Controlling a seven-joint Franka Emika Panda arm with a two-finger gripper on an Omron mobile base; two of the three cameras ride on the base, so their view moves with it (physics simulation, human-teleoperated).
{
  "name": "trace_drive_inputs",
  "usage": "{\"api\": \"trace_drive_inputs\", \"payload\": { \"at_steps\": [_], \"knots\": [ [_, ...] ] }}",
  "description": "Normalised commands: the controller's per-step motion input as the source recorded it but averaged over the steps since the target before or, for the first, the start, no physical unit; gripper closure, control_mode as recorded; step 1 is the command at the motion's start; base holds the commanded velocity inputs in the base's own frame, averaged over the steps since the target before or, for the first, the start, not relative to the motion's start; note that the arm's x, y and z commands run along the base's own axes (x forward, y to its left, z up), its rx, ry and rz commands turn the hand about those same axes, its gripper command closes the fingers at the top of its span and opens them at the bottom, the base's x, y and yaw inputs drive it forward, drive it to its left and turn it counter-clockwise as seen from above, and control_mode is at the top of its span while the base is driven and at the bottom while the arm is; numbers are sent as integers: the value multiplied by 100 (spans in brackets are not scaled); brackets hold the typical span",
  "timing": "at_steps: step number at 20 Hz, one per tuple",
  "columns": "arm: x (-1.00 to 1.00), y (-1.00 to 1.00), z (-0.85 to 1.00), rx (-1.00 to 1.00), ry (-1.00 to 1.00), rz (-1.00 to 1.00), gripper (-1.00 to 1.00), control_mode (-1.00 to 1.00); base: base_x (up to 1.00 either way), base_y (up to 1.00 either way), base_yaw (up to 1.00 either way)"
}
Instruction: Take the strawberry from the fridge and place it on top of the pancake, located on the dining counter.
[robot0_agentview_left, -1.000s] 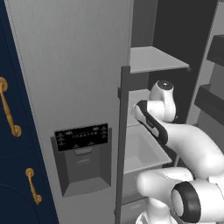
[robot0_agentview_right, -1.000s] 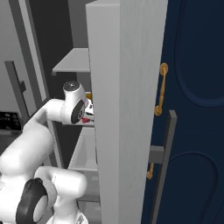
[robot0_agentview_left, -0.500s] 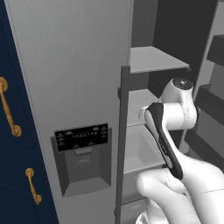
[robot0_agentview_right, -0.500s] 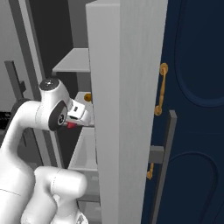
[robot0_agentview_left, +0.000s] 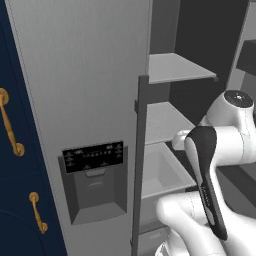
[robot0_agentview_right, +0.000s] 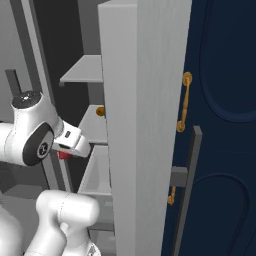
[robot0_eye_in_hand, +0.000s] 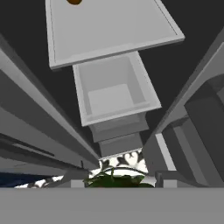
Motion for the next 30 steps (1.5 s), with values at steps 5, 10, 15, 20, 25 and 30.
{"api": "trace_drive_inputs", "payload": {
  "at_steps": [5,10,15,20,25,30],
  "knots": [
    [-61,28,15,-5,-5,1,100,-100,0,0,0],
    [0,0,0,0,0,0,100,-100,0,0,0],
    [0,0,0,0,0,0,100,100,-22,27,0],
    [0,0,0,0,0,0,100,100,-100,56,-7],
    [0,0,0,0,0,0,100,100,-96,8,-53],
    [0,0,0,0,0,0,100,100,-50,-20,-75]
  ]
}}
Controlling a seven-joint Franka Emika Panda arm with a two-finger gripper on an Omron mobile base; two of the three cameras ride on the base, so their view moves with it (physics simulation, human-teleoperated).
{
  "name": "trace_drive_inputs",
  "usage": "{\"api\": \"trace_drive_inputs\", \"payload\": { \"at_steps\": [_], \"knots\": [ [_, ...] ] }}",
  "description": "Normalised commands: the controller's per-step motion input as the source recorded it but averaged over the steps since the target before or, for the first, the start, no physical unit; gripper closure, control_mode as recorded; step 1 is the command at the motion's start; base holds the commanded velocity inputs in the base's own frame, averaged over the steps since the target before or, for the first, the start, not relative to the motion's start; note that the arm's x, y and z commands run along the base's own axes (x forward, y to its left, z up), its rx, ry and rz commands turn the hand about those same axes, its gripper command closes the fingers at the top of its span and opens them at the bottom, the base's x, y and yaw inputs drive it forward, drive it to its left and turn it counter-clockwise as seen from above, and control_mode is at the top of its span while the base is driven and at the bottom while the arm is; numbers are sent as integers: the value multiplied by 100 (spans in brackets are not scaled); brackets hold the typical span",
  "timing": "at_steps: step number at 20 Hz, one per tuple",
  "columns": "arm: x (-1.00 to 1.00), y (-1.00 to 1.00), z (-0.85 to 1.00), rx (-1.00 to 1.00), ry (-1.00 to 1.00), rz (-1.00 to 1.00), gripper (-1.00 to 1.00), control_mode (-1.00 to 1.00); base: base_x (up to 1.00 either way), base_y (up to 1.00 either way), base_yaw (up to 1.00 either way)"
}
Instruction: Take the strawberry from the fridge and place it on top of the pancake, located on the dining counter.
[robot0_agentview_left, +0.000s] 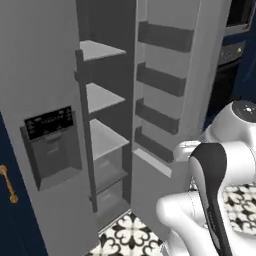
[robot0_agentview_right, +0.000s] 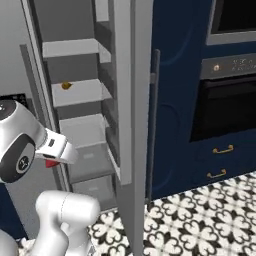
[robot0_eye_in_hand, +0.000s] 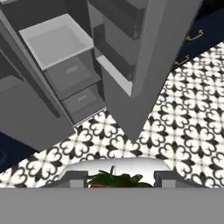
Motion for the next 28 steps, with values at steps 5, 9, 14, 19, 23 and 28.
{"api": "trace_drive_inputs", "payload": {
  "at_steps": [5,9,14,19,23,28],
  "knots": [
    [0,0,0,0,0,0,100,100,-10,-75,-64],
    [0,0,0,0,0,0,100,100,6,-96,-69],
    [0,0,0,0,0,0,100,100,10,-99,-71],
    [0,0,0,0,0,0,100,100,13,-90,-73],
    [0,0,0,0,0,0,100,100,79,-99,-47],
    [0,0,0,0,0,0,100,100,100,-44,-12]
  ]
}}
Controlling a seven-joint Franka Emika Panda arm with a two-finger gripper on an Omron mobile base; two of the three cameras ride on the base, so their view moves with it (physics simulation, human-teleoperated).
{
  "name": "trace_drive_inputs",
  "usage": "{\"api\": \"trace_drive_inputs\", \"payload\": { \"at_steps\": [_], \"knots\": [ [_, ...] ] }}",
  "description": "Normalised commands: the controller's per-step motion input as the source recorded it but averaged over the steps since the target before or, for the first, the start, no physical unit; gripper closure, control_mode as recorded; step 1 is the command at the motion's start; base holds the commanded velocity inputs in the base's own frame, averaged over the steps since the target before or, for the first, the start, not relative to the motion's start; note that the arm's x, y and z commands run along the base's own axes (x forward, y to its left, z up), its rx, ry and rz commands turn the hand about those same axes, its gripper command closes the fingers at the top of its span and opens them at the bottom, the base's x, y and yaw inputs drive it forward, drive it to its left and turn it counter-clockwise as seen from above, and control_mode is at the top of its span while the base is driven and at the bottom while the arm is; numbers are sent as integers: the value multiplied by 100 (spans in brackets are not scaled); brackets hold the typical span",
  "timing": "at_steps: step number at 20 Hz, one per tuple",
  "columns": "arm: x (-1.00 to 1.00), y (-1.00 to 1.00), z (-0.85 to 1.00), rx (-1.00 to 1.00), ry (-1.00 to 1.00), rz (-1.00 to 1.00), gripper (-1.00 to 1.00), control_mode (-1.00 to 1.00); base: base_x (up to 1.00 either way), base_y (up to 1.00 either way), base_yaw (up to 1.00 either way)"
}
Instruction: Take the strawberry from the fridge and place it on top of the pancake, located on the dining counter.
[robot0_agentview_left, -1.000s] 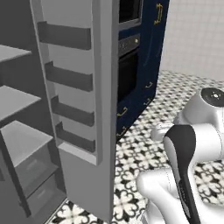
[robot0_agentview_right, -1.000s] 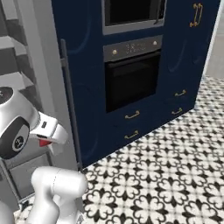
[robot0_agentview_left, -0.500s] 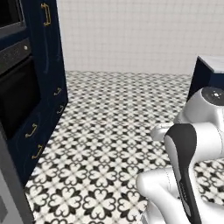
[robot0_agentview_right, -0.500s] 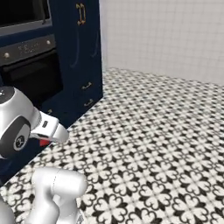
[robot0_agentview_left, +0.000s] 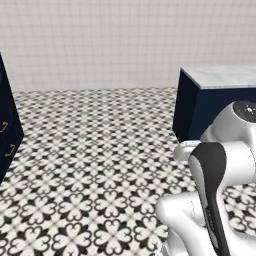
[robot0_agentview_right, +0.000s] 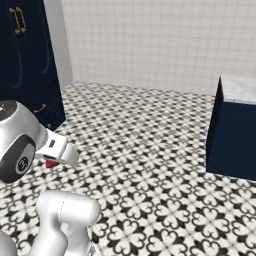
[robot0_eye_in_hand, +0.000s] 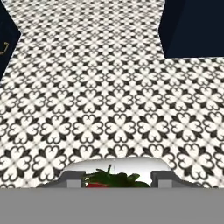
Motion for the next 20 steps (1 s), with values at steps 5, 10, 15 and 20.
{"api": "trace_drive_inputs", "payload": {
  "at_steps": [5,10,15,20],
  "knots": [
    [0,0,0,0,0,0,100,100,100,-2,0],
    [0,0,0,0,0,0,100,100,100,0,-9],
    [0,0,0,0,0,0,100,100,100,19,-46],
    [0,0,0,0,0,0,100,100,99,84,-53]
  ]
}}
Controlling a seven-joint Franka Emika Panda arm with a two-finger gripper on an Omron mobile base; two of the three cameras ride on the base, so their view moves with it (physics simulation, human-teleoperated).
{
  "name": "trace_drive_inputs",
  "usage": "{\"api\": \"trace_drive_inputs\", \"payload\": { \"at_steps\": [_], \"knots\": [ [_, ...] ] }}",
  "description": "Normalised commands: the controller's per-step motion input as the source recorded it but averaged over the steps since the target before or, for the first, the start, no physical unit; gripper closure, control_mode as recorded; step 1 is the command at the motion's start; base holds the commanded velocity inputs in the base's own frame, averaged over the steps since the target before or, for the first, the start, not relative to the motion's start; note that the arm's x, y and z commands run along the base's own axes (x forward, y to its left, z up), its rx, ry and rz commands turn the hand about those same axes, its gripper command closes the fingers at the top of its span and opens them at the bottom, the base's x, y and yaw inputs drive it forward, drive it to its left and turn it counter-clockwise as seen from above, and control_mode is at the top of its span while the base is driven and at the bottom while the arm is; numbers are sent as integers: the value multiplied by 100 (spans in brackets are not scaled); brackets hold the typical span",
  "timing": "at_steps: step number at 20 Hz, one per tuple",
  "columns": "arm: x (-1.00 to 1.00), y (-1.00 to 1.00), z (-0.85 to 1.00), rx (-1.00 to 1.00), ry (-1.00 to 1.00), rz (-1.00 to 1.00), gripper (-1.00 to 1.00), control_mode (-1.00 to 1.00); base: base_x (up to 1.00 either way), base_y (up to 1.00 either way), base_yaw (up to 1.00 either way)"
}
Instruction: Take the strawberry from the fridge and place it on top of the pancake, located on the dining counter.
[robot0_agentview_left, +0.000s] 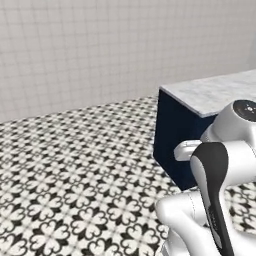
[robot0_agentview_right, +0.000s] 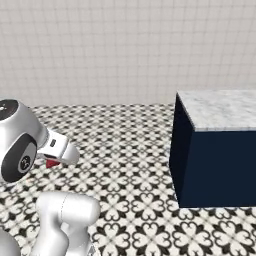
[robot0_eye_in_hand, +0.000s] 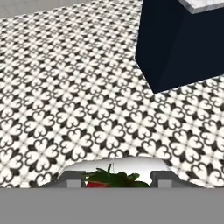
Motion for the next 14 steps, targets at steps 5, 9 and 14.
{"api": "trace_drive_inputs", "payload": {
  "at_steps": [5,9,14],
  "knots": [
    [0,0,0,0,0,0,100,100,99,100,-44],
    [0,0,0,0,0,0,100,100,98,100,-47],
    [0,0,0,0,0,0,100,100,100,100,-32]
  ]
}}
